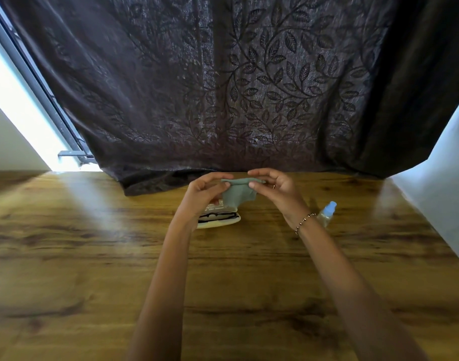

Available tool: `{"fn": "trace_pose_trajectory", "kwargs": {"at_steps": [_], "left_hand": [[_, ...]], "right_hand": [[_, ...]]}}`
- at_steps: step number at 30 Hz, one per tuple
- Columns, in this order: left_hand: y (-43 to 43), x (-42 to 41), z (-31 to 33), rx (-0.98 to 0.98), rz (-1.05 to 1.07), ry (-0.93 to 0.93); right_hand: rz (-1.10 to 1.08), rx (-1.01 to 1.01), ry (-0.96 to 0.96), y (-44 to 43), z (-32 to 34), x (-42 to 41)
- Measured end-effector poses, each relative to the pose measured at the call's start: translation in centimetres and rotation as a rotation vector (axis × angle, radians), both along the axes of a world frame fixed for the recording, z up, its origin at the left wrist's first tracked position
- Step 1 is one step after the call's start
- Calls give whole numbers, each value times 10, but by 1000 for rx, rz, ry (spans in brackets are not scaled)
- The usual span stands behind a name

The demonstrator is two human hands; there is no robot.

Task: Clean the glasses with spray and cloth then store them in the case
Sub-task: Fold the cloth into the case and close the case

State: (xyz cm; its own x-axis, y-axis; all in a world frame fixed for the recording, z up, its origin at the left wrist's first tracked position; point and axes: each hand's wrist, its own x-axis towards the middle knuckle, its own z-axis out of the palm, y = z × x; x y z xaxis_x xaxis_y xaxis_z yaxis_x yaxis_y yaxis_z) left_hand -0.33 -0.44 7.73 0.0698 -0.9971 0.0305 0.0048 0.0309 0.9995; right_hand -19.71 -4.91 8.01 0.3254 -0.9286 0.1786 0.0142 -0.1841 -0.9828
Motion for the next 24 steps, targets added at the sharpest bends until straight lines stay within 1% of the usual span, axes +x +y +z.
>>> {"fn": "trace_pose_trajectory", "kwargs": {"at_steps": [2, 6, 10, 17, 21, 24], "left_hand": [[0, 0, -1, 15, -14, 23], [1, -1, -1, 69, -43, 98], [-1, -1, -4, 40, -51, 44], [-4, 3, -4, 34, -52, 6], [-2, 3, -3, 77, -50, 84], [2, 1, -3, 123, -67, 153]], "right_hand": [[-16, -13, 20, 0, 0, -1], [-2, -46, -1, 2, -1, -1], [23, -44, -11, 3, -1, -1], [34, -31, -20, 3, 1, 0], [23, -54, 56, 2, -1, 0], [10, -45, 44, 2, -2, 1]]}}
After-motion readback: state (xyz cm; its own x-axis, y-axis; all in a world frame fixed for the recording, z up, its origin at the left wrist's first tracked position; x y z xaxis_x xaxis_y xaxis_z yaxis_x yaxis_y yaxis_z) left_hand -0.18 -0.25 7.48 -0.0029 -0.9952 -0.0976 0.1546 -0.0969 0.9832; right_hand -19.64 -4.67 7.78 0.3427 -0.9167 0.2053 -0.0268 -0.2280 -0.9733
